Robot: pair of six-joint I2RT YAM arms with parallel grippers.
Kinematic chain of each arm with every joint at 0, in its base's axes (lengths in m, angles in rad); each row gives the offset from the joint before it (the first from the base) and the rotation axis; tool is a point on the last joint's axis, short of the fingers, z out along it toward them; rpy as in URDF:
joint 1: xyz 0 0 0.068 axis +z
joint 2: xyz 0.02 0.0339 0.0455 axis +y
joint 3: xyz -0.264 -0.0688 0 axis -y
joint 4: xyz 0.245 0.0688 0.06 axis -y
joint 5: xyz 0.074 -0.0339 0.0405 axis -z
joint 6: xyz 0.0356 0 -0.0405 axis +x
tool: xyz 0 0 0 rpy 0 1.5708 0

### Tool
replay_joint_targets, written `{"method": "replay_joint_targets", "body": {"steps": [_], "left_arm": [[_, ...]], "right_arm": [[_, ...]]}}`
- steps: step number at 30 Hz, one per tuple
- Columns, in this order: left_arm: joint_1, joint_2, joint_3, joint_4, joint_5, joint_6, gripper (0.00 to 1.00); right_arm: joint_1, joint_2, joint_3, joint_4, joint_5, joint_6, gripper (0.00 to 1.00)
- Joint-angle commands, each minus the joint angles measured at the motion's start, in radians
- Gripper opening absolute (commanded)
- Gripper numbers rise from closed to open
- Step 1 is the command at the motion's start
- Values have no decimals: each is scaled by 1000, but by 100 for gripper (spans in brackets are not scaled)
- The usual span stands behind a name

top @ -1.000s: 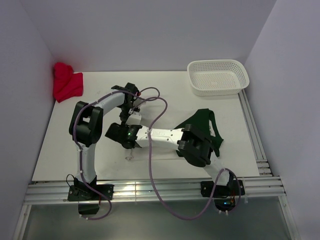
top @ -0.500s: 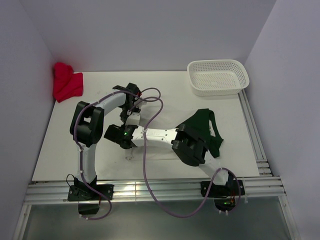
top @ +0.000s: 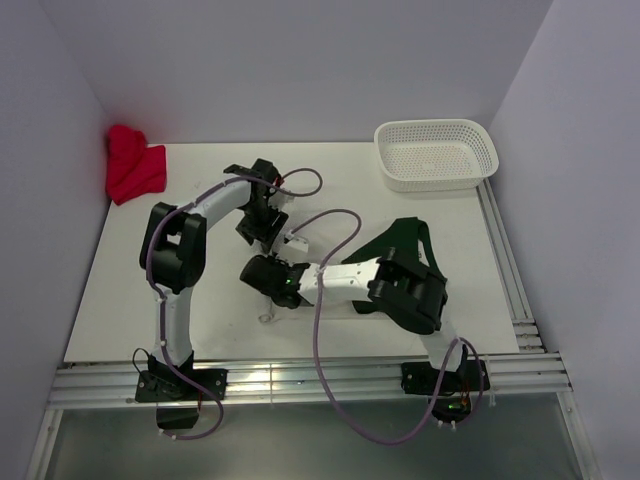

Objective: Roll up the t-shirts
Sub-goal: Roll the tshirt

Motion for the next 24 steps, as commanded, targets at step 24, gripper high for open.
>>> {"method": "replay_joint_targets", "body": {"steps": [24], "left_arm": [[242, 1, -146, 137, 671, 32, 61]], "right_arm": [[-143, 25, -658, 1128, -402, 340, 15]]}}
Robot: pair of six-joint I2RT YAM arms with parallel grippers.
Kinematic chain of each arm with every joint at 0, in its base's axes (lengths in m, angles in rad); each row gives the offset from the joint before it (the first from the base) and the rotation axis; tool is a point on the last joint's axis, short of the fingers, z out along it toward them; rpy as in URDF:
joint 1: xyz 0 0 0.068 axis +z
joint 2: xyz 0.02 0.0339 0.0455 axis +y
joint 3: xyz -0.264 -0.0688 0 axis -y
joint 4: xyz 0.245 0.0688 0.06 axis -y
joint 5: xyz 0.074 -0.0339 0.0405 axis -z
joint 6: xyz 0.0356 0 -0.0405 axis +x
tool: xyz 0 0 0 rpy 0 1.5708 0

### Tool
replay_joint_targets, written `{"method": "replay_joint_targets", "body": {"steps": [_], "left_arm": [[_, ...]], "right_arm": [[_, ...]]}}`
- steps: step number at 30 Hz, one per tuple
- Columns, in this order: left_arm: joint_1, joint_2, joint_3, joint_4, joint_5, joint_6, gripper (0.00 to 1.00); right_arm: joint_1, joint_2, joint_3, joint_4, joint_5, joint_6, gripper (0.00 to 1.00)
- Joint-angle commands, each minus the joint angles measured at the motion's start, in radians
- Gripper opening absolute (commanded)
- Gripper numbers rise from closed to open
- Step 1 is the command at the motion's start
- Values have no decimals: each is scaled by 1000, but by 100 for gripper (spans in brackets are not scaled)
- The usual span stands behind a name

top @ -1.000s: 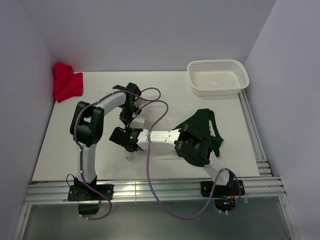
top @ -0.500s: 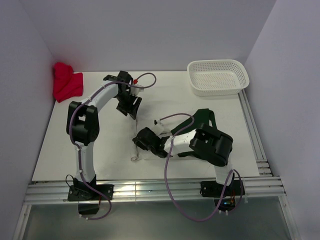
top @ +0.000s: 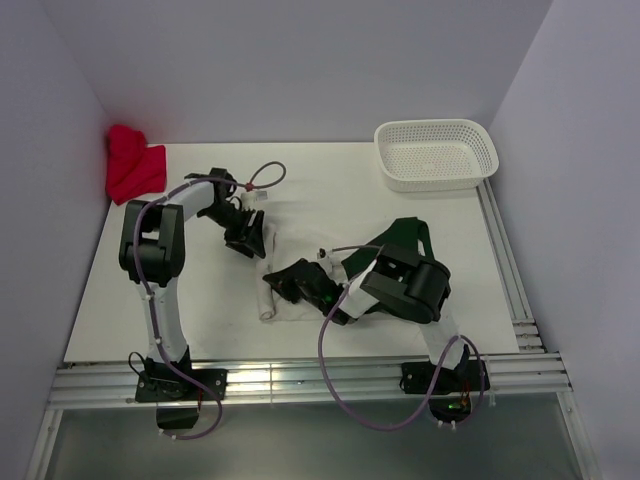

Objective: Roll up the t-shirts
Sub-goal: Roll the tshirt

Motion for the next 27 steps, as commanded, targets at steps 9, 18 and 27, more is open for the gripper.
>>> {"method": "replay_joint_targets", "body": {"steps": [9, 18, 27], "left_arm": [[-39, 3, -41, 180, -24, -171, 22], [-117, -32, 2, 95, -293, -131, 9], [-158, -45, 39, 49, -404, -116, 9]], "right_arm": [[9, -41, 50, -318, 48, -72, 28], [66, -157, 289, -937, 268, -151, 49], [138, -147, 591, -1308, 472, -236, 49]]}}
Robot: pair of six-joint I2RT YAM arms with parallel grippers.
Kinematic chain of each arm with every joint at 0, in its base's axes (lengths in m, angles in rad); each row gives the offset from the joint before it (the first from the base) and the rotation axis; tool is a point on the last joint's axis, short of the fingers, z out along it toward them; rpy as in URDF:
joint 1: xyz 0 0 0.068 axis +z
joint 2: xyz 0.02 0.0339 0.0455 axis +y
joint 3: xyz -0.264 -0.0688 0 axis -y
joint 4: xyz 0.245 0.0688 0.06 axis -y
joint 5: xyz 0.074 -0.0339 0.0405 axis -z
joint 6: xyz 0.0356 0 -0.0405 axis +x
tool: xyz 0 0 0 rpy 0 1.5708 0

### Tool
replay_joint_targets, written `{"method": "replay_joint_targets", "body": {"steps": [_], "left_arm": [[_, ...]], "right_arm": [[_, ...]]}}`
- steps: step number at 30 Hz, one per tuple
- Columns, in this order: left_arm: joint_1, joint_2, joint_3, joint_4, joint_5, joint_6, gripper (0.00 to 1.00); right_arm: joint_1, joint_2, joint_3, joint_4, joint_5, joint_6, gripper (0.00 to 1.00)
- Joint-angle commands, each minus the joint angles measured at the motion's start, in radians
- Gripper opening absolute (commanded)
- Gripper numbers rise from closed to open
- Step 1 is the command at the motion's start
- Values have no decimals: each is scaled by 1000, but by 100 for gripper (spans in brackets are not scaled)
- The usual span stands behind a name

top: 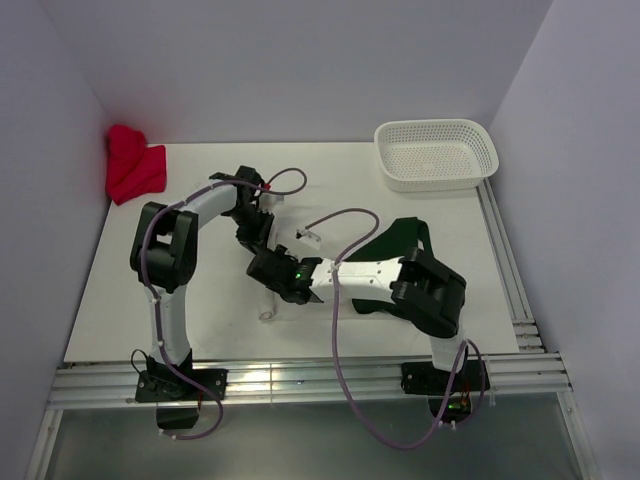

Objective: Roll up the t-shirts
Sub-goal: Roll the tshirt

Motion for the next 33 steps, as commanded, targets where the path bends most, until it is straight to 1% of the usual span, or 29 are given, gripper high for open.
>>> {"method": "replay_joint_targets", "body": {"steps": [1, 6, 9, 15, 23, 25, 28, 33], "left_arm": [[-9, -28, 35, -13, -118, 28, 9], [-24, -17, 71, -45, -144, 28, 9], [-34, -5, 92, -65, -159, 28, 10], [-46, 8, 114, -84, -168, 27, 10], [-60, 21, 132, -93, -171, 22, 11], [-63, 25, 137, -93, -171, 21, 12], [-66, 28, 144, -98, -171, 19, 15], [-66, 31, 154, -105, -168, 21, 21]], "right_arm": [[30, 13, 138, -214, 152, -76, 49], [51, 114, 316, -280, 186, -171, 47], [62, 188, 419, -349, 205, -204, 46], [74, 307, 548, -420, 242, -259, 46], [83, 367, 606, -449, 245, -285, 46], [82, 384, 619, -478, 236, -284, 47], [82, 412, 656, -547, 232, -262, 47], [82, 432, 668, -580, 216, -250, 47]]}}
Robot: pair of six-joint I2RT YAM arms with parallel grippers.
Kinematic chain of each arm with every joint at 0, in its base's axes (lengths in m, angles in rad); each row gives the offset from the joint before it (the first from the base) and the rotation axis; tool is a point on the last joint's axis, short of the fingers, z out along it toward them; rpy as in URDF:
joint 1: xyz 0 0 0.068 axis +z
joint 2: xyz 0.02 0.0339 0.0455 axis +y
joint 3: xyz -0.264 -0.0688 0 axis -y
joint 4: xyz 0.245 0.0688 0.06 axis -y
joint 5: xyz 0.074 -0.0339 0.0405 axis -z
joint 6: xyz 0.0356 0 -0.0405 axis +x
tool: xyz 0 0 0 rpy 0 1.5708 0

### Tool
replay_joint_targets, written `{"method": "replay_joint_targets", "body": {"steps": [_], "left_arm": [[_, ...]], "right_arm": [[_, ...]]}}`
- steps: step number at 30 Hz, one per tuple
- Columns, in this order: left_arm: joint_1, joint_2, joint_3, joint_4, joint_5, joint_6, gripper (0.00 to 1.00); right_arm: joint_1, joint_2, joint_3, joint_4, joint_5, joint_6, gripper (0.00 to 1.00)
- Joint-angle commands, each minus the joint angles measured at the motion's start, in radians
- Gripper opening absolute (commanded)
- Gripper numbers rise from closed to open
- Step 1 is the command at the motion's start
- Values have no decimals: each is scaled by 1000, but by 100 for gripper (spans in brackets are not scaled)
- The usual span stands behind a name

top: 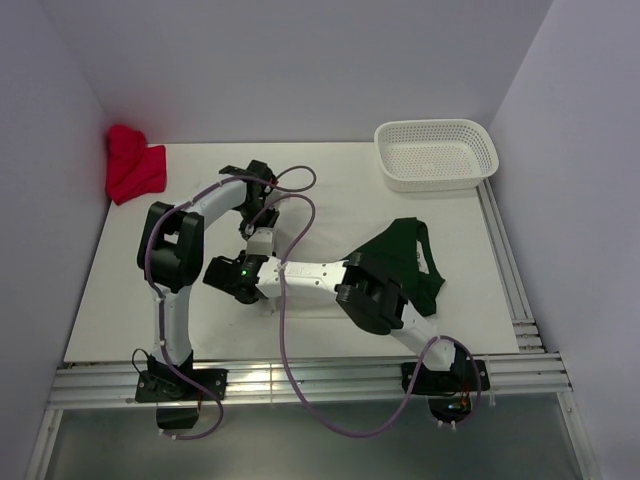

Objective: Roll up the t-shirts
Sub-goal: Roll the tshirt

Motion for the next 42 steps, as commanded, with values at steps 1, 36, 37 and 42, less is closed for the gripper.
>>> {"method": "replay_joint_targets", "body": {"steps": [1, 36, 37, 42], "left_arm": [[-3, 7, 45, -16, -11, 13, 22], [135, -80, -44, 32, 401, 121, 66], [136, -77, -55, 64, 418, 117, 66], [135, -25, -99, 167, 445, 42, 65]], "right_arm": [[7, 21, 34, -74, 25, 21, 47], [-263, -329, -1158, 1701, -648, 368, 32], [-264, -313, -1176, 1737, -656, 403, 32], [-269, -215, -1207, 1941, -690, 484, 30]]}}
